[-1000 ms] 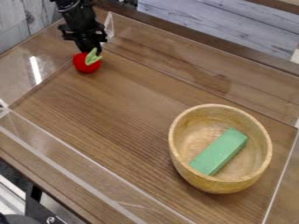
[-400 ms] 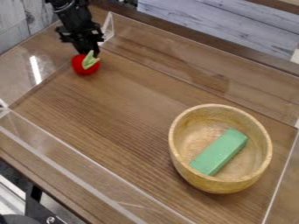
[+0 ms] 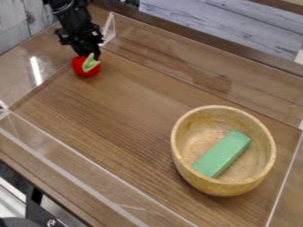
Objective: Move the red object to the left side of the table
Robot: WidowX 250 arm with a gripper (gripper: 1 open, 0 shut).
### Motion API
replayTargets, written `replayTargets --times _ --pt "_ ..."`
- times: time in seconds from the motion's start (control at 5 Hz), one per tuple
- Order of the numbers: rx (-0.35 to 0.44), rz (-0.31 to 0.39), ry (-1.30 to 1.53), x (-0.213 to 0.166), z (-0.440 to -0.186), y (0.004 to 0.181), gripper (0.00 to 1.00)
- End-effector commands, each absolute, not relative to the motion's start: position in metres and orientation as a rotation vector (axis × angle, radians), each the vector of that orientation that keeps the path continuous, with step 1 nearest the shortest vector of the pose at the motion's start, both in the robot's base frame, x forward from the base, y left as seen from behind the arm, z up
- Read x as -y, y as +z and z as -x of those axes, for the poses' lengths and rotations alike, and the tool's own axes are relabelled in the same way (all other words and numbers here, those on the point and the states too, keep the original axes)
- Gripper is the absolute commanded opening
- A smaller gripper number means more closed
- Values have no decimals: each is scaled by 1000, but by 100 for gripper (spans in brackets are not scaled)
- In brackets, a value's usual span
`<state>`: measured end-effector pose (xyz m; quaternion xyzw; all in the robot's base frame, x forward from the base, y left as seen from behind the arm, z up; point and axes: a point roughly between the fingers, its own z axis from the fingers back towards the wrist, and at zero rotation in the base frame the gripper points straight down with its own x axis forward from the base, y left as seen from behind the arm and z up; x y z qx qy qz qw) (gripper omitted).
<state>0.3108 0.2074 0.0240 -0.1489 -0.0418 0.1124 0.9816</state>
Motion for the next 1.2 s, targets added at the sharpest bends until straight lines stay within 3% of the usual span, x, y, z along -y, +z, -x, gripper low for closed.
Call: replayTargets --times 0.0,0.4,1.0 --pt "67 306 315 -206 -310 29 100" --pt "71 307 336 -184 -304 53 100" --pt "79 318 170 -157 -329 86 100"
